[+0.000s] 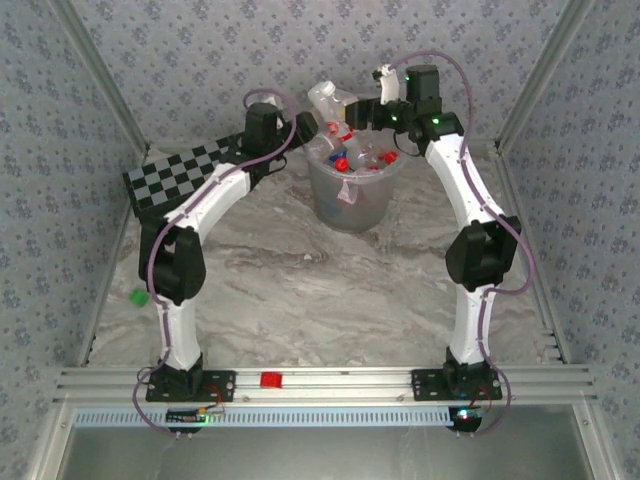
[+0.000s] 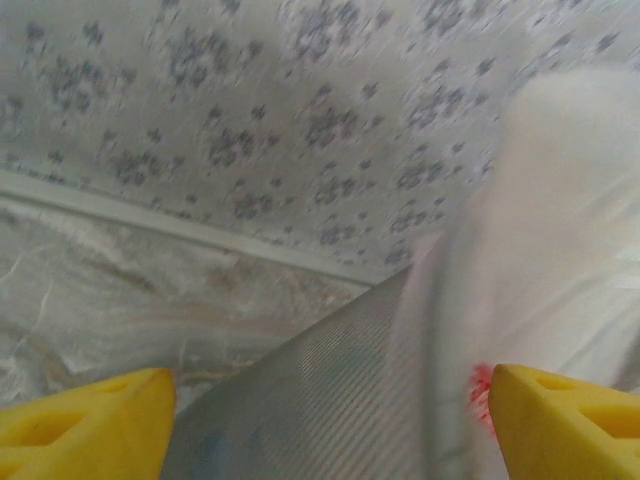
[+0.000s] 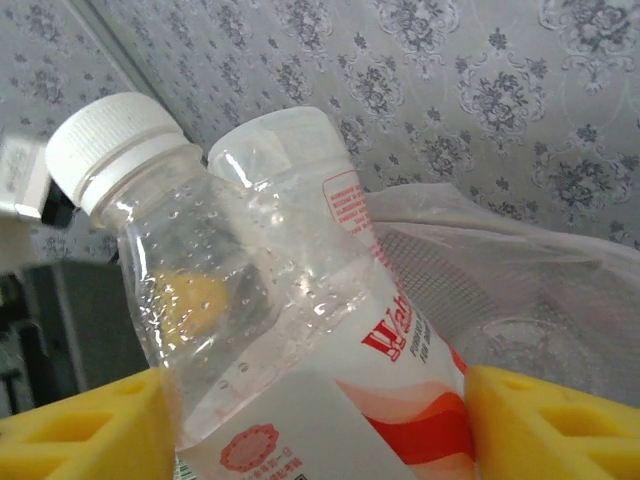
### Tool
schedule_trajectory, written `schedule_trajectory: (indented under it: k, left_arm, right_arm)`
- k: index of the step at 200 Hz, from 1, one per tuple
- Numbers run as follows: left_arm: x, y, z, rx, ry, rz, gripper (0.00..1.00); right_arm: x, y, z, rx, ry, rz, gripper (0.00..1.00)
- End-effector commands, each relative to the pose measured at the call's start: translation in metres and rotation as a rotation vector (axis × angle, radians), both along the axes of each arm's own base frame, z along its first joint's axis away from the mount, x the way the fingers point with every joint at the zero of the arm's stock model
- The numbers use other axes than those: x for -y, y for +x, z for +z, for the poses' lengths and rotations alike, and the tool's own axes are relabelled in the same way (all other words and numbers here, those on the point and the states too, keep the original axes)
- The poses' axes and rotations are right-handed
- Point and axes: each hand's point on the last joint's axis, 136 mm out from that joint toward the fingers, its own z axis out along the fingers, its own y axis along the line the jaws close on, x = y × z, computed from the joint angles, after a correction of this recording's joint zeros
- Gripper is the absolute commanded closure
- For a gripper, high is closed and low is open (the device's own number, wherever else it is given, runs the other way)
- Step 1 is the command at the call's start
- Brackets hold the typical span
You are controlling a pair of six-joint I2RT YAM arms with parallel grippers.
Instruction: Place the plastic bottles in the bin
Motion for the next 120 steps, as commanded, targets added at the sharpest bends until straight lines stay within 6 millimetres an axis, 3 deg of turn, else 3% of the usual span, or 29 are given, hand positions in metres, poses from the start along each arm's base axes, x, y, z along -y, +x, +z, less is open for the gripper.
schedule_trajectory:
  k: [1,44,86,120]
  left_arm:
    - [-0.007,-0.014,0.032,0.054,-0.030,-0.010,0.18]
    - [-0.012,-0.028,0.037,0.066,-0.045,-0.015,0.18]
    - [-0.019,-0.039,0.051,0.099,-0.046,-0.010,0.18]
    - [-0.022,-0.048,0.058,0.110,-0.047,-0.015,0.18]
  right_arm:
    - [0.005,-0.009,-0.026,-0.092,-0.065,-0.037,0.40]
    - [0.012,-0.025,0.024,0.024,-0.115,-0.101,0.53]
    - [0.023,-0.050,0.076,0.115,-0.092,-0.163,0.57]
    - [0.048,-0.063,0.114,0.127,-0.027,-0.305,0.61]
